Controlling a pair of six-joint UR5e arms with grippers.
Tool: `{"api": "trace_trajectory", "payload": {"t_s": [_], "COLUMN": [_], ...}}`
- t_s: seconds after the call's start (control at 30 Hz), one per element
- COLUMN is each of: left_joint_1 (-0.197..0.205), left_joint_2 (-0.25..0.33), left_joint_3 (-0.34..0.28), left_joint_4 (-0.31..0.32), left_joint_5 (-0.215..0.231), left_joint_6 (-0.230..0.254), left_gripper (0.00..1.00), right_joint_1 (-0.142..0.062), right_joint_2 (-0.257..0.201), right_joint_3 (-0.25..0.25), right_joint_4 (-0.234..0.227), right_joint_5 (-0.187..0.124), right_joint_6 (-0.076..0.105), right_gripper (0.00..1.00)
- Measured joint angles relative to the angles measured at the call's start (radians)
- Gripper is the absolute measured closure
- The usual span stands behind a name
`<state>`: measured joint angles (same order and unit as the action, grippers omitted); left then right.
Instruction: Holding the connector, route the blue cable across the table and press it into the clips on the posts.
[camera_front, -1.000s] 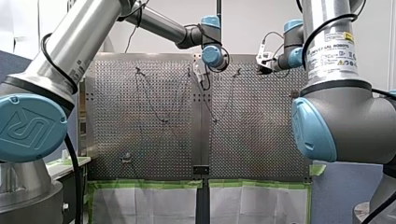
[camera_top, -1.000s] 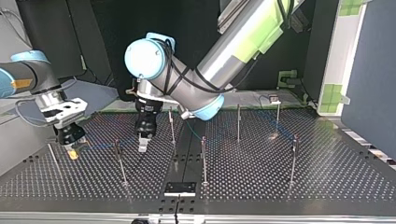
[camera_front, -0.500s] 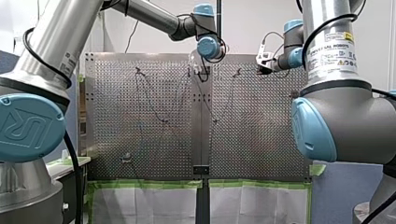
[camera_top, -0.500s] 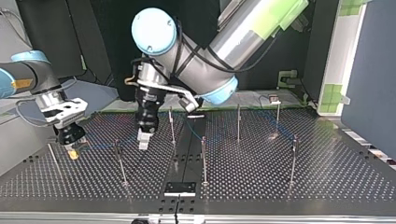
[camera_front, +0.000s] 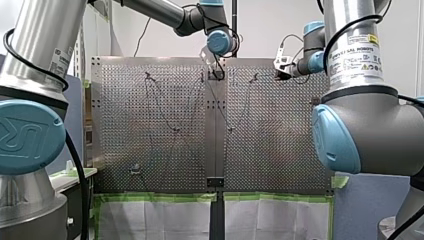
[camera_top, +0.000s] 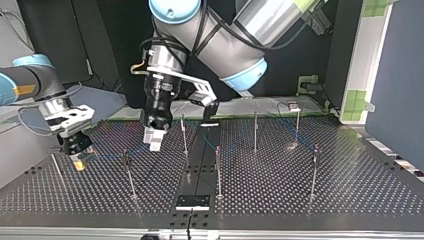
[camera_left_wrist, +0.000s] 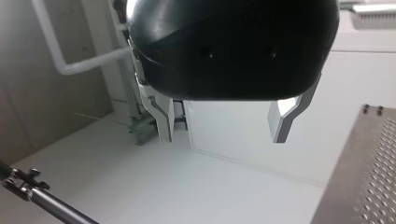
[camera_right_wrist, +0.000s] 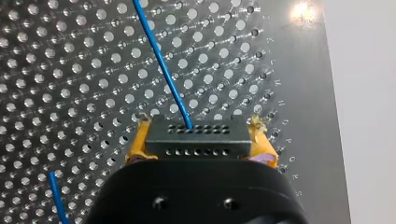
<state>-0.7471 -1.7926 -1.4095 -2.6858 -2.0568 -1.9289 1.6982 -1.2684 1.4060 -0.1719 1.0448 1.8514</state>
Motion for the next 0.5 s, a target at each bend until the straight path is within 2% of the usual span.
{"api": "trace_trajectory", "payload": {"t_s": [0.13, 0.3, 0.5], "left_joint_1": [-0.001, -0.002, -0.002], "left_joint_2": [-0.007, -0.031, -0.034], "left_joint_3": [-0.032, -0.074, -0.123], "left_joint_4": [0.032, 0.074, 0.123], "left_joint_5": [0.011, -0.008, -0.040], "left_joint_6": [-0.028, -0.065, -0.058], "left_gripper": [0.00, 0.00, 0.00], "right_joint_1": [0.001, 0.001, 0.002], "right_joint_2": [0.000, 0.001, 0.002], "right_joint_3": [0.000, 0.000, 0.000], "right_joint_4": [0.000, 0.000, 0.000], "right_joint_5": [0.000, 0.000, 0.000], "right_joint_6": [-0.001, -0.002, -0.003], "right_gripper": [1.00, 1.00, 1.00]}}
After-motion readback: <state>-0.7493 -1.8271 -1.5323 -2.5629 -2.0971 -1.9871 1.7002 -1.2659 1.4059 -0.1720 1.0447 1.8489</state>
